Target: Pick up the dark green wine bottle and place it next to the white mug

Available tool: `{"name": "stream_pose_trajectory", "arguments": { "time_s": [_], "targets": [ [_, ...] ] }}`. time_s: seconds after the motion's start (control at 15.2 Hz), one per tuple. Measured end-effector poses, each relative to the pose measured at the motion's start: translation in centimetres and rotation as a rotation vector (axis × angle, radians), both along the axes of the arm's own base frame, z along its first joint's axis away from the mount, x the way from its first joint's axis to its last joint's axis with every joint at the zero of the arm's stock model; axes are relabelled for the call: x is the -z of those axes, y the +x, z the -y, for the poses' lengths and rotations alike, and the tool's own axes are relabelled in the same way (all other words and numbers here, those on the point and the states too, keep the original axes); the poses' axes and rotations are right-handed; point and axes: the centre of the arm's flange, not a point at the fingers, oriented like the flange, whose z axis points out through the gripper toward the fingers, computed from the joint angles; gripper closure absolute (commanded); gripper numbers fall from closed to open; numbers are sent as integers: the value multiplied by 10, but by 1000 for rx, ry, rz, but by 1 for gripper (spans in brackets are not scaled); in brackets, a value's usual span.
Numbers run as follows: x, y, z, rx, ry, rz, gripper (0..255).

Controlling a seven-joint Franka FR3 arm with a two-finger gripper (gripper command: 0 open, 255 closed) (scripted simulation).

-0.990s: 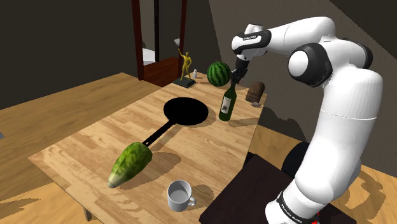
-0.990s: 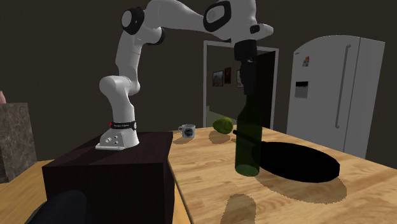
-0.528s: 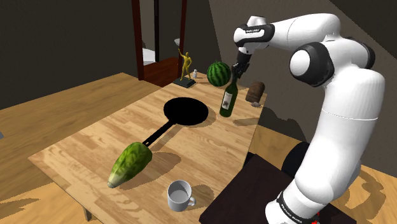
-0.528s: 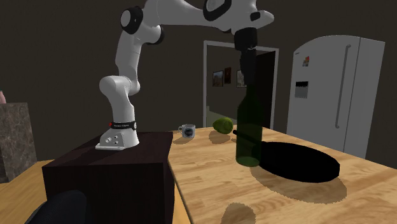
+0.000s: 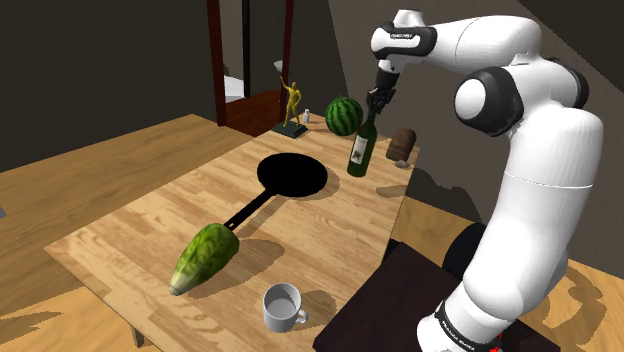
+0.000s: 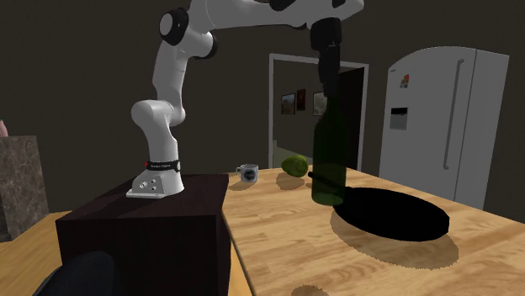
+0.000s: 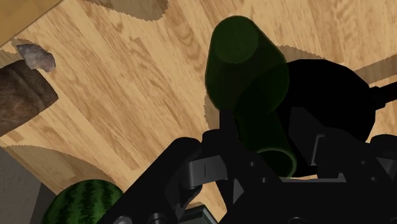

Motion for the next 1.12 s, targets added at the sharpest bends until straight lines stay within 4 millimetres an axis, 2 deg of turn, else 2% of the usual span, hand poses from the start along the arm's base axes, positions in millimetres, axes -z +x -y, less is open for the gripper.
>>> {"name": "stream_pose_trajectory", "arguments": {
  "time_s": [0.13,0.33,0.79,1.12],
  "targets": [
    [-10,0,0,0,0,0,255],
    [-28,-4,-23,0,0,0,255],
    [-67,-27,-102,-2,0,1,255],
    [-103,-44,-158,-1,0,1,255]
  ]
}}
